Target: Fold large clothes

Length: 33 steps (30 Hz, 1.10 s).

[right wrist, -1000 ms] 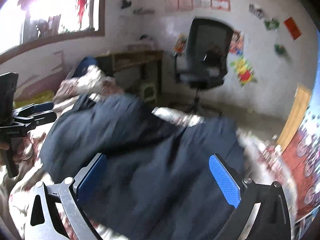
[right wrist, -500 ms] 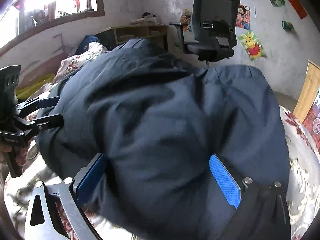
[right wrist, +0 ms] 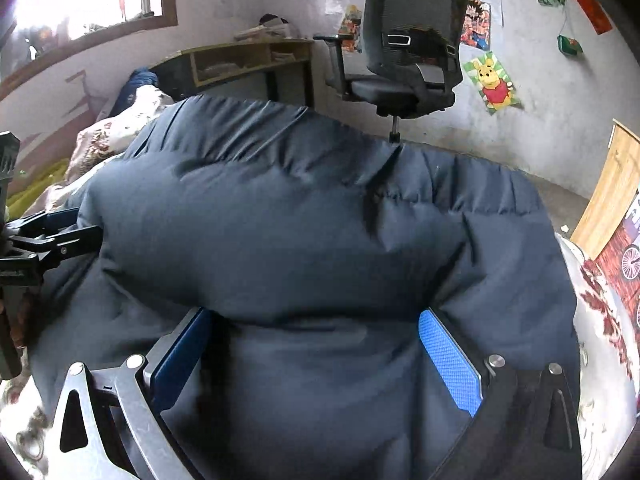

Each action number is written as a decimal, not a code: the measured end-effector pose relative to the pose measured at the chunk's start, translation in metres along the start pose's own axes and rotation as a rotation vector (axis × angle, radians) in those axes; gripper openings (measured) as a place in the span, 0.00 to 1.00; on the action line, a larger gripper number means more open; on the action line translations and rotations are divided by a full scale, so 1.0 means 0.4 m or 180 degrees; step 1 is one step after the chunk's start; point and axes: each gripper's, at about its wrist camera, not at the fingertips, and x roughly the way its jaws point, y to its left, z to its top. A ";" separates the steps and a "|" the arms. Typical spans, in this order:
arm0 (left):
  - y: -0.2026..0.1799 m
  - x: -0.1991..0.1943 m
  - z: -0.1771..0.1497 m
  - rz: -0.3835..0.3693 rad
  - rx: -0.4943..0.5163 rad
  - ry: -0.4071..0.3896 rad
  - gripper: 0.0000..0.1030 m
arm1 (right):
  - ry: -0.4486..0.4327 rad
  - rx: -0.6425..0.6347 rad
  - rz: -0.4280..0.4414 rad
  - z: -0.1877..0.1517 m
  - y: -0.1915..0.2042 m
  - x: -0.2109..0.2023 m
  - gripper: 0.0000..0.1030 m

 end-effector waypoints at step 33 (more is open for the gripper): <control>0.089 0.140 0.050 -0.0269 -0.0568 -0.0070 0.99 | 0.0026 0.0408 -0.0042 0.060 -0.092 0.173 1.00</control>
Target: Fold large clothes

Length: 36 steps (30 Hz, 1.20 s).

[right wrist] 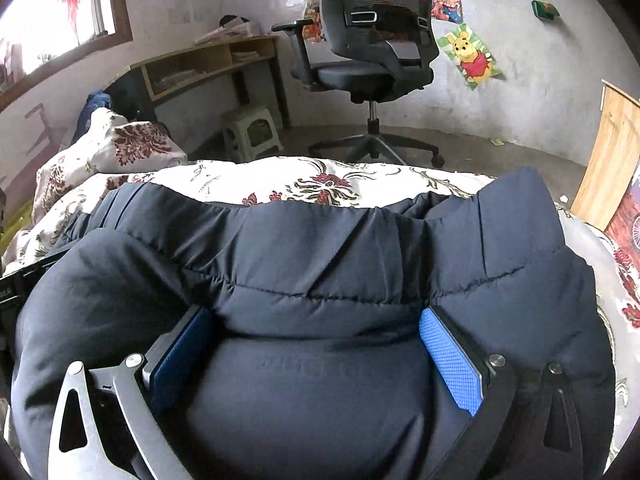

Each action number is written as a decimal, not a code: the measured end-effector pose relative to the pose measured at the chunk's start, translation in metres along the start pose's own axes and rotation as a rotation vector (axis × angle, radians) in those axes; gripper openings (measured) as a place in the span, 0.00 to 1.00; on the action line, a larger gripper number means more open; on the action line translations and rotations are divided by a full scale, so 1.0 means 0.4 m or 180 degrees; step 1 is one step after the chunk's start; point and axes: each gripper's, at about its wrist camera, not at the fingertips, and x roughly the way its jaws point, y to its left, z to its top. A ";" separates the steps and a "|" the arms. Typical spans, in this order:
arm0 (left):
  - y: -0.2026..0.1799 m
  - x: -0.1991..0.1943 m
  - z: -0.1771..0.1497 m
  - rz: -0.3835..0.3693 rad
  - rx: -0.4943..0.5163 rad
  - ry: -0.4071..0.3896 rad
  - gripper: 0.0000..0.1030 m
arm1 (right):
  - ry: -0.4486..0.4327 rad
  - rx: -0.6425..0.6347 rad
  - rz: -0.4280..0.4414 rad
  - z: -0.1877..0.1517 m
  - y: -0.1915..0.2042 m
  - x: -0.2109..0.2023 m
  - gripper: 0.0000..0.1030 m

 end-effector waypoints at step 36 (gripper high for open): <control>-0.001 0.029 -0.006 -0.0042 -0.0060 -0.0035 0.99 | -0.0071 0.0026 0.0029 -0.008 -0.009 0.015 1.00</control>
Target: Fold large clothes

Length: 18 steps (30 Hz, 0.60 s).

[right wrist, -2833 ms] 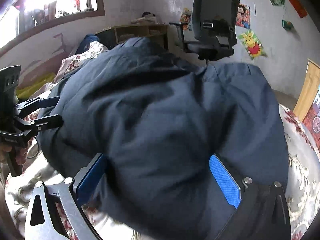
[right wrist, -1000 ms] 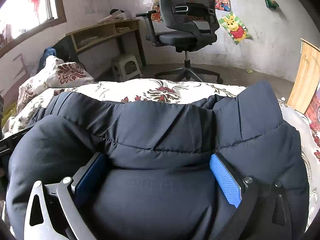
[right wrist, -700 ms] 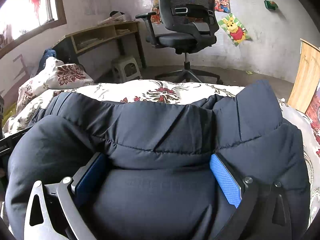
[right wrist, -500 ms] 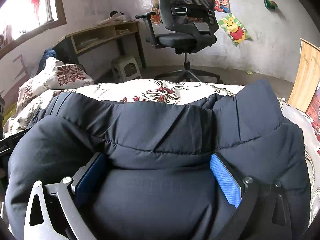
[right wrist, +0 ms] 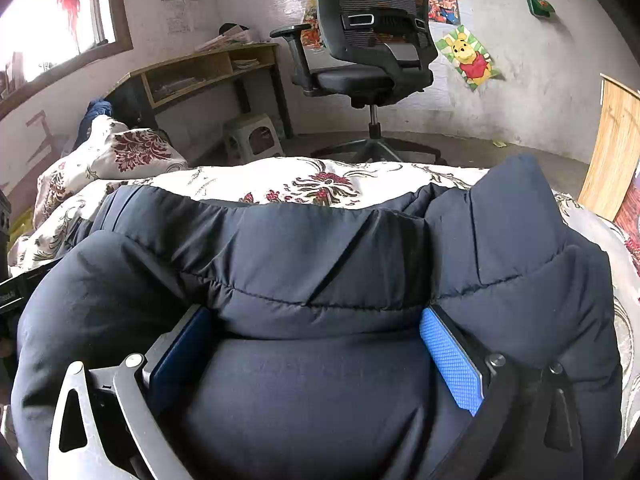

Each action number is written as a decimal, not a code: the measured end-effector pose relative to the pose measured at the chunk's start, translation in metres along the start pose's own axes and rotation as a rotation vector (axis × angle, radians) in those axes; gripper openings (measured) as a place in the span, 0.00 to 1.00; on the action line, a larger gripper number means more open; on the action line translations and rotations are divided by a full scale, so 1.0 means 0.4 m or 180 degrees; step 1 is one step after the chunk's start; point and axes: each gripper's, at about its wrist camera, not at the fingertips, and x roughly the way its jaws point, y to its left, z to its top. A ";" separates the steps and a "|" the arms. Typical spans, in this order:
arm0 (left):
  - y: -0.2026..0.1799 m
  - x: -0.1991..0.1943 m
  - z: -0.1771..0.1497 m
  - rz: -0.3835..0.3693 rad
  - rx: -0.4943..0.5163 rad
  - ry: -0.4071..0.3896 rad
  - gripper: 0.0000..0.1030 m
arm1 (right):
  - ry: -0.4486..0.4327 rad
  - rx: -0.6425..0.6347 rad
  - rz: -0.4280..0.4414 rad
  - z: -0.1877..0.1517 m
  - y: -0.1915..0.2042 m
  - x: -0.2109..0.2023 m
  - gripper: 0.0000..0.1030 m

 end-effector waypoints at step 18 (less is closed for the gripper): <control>0.016 -0.023 0.005 -0.0103 -0.0045 -0.0018 0.99 | -0.0129 -0.0021 -0.0016 0.007 0.009 -0.021 1.00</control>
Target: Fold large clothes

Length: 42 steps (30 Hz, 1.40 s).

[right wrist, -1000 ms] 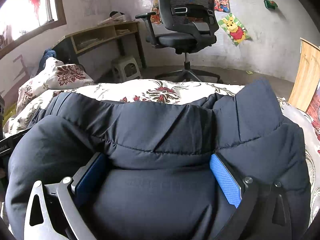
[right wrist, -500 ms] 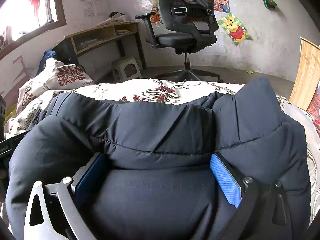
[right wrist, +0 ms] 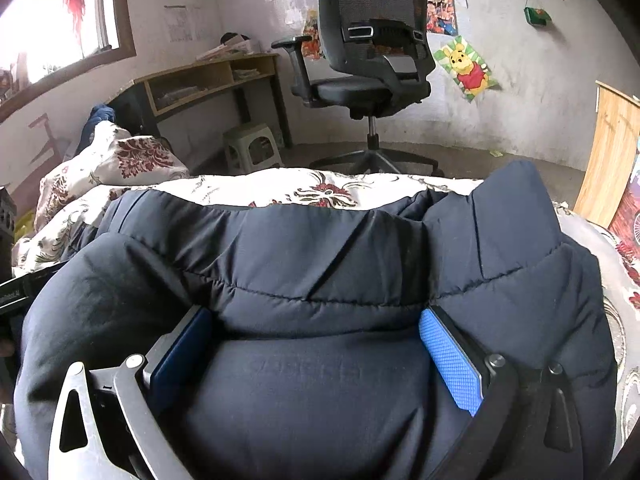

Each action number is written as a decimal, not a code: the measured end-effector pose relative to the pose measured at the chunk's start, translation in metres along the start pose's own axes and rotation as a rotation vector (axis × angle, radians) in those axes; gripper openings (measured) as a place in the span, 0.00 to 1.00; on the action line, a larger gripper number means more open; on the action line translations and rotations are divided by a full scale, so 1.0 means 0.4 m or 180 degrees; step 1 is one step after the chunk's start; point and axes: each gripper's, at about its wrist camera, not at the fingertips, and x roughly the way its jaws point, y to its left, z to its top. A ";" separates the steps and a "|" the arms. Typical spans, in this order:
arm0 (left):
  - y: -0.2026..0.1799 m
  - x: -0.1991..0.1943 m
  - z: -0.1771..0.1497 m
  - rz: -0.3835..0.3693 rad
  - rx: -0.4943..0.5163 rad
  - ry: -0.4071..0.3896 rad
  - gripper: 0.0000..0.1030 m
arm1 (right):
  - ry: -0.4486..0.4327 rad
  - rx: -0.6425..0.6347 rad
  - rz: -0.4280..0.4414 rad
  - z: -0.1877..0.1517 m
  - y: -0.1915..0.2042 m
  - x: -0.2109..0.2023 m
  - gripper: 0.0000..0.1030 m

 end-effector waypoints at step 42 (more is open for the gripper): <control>0.226 -0.098 -0.022 -0.0436 -0.0076 0.1159 0.99 | 0.0450 0.0863 0.0340 -0.086 -0.320 -0.139 1.00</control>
